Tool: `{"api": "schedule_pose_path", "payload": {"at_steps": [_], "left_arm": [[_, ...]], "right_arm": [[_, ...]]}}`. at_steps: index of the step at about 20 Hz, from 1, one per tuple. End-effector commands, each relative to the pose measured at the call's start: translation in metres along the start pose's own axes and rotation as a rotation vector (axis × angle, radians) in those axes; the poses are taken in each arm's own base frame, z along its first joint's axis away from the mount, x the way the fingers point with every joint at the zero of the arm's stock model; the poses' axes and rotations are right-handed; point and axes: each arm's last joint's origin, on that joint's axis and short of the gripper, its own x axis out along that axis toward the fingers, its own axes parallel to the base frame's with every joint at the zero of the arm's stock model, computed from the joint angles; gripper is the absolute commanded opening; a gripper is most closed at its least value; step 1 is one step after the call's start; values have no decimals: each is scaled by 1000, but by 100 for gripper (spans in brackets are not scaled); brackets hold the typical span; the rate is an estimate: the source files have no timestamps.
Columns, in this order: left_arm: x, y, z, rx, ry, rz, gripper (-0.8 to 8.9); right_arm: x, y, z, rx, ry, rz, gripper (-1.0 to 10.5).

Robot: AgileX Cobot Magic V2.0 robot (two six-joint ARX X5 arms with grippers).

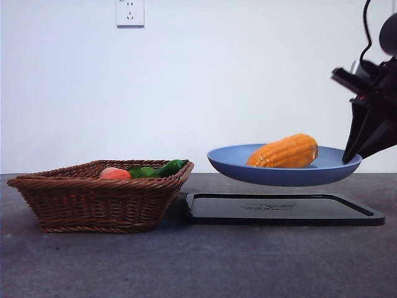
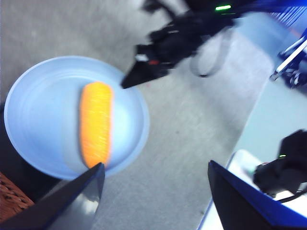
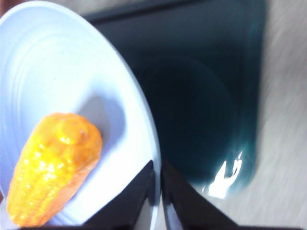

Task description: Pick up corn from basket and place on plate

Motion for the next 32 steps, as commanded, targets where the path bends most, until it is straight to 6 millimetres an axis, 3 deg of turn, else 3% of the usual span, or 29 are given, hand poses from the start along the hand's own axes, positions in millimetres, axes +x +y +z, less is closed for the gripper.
{"api": "schedule_pose_path", "payload": {"at_steps": [1,8,18,23,27,32], "left_arm": [[-12,-6,4,18,-33,-14,352],[-24,-9,3,16,-35,-14,352],[-24,-9,3,16,-36,-12,352],[-24,-9,2,14,-30,-11,352],[-23,-9,1,12,-21,-9,352],[-23,-9,1,13,-22,-8,352]], "right_arm": [[15,-5,20,1,20,2,2],[49,-19,50,19,50,-5,2],[65,-23,49,10,80,-9,3],[68,-17,47,-3,88,-3,193],[53,-11,48,-13,55,-25,208],[-11,11,40,-71,-41,-93,208]]}}
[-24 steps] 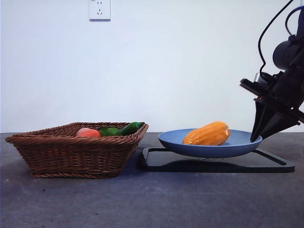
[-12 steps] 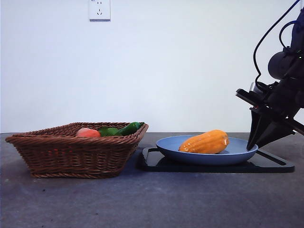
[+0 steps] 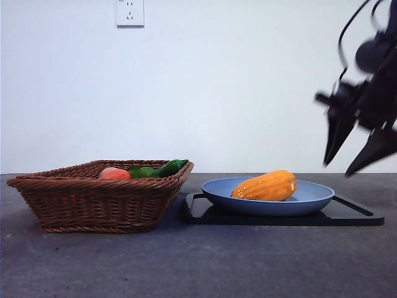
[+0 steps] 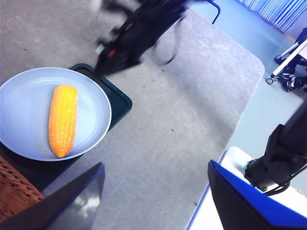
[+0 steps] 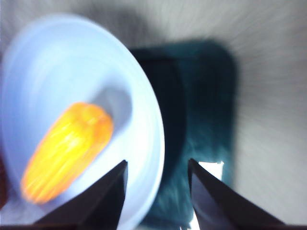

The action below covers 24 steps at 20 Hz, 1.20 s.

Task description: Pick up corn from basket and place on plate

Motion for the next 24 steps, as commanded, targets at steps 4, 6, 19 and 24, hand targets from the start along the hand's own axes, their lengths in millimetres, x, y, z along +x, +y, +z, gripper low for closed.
{"api": "schedule_pose_path", "payload": {"at_steps": [4,6,19,24], "left_arm": [[0,-2,5,14,-17,-7,351],[-1,0,4,8,-12,12,351],[-2,16,-2,49,71,76,54],[7,20,-6,38,122,81,7]], "right_arm": [[-76,41,-21,-168,-118,22,208],[-97,62,-39,-227,-145,49,208],[-102,91,-168,-483,-170,131,96],[-94,86,-173,-484,-164,131,4]]}}
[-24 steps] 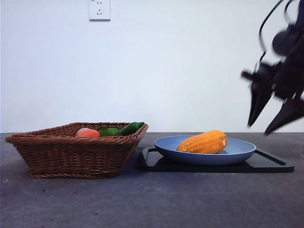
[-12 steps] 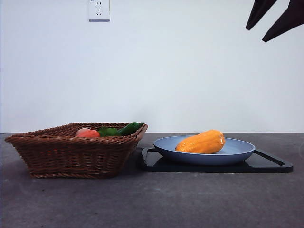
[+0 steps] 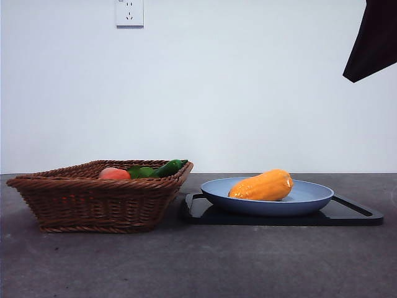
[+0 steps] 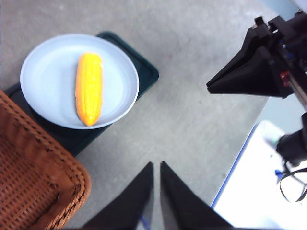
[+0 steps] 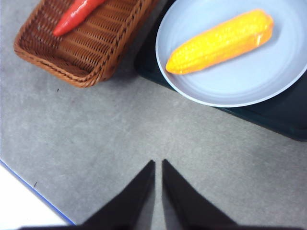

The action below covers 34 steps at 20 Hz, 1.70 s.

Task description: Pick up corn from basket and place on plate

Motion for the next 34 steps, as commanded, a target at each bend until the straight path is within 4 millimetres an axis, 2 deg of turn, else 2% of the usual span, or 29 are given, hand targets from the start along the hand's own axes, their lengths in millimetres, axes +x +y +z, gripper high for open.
{"api": "schedule_pose_path", "payload": {"at_steps": [1,15,16,20,22,24,26,29,31,34], "left_arm": [[2,-1,4,19,-4,-2,7],[2,-1,5,22,-9,-2,7],[-1,2,6,61,-31,36,7],[-24,14,10,107,-128,130,8],[-47,19,8,201,-200,196,8],[-75,28,3,198,-358,291,8],[-99,37,-14,197,-516,416,8],[-118,46,-58,184,-673,588,8],[-119,48,-94,177,-727,689,8],[-105,52,-144,149,-736,781,8]], "right_arm": [[0,1,3,2,-11,6,4],[0,1,3,9,-14,4,4],[0,1,3,9,-14,4,4],[0,1,3,9,-15,4,4],[0,1,3,9,-16,4,4],[0,1,3,9,-16,4,4],[0,1,3,9,-16,4,4],[0,1,3,9,-16,4,4],[0,1,3,9,-16,4,4],[0,1,3,9,-16,4,4]]}}
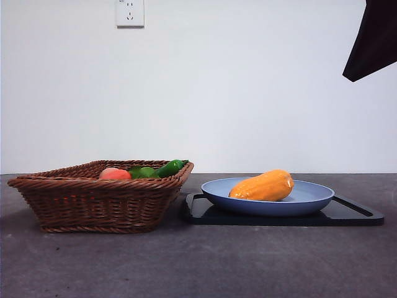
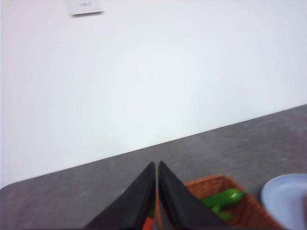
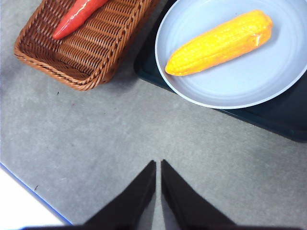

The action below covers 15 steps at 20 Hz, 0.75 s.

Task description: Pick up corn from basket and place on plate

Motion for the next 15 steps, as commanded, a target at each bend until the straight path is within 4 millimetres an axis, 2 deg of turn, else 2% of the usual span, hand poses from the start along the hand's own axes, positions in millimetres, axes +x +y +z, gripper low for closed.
{"api": "schedule_pose_path", "payload": {"at_steps": [1,8,12,15], "left_arm": [[-10,-3,-30,-1,14,35,8],[-21,-13,-126,-96,76,79,8],[-22,-17,-156,-130,109,84,8],[-21,-17,-165,-152,144,84,8]], "right_arm": [[0,1,3,2,-8,3,4],[0,1,3,2,-8,3,4],[0,1,3,2,-8,3,4],[0,1,3,2,-8,3,4]]}}
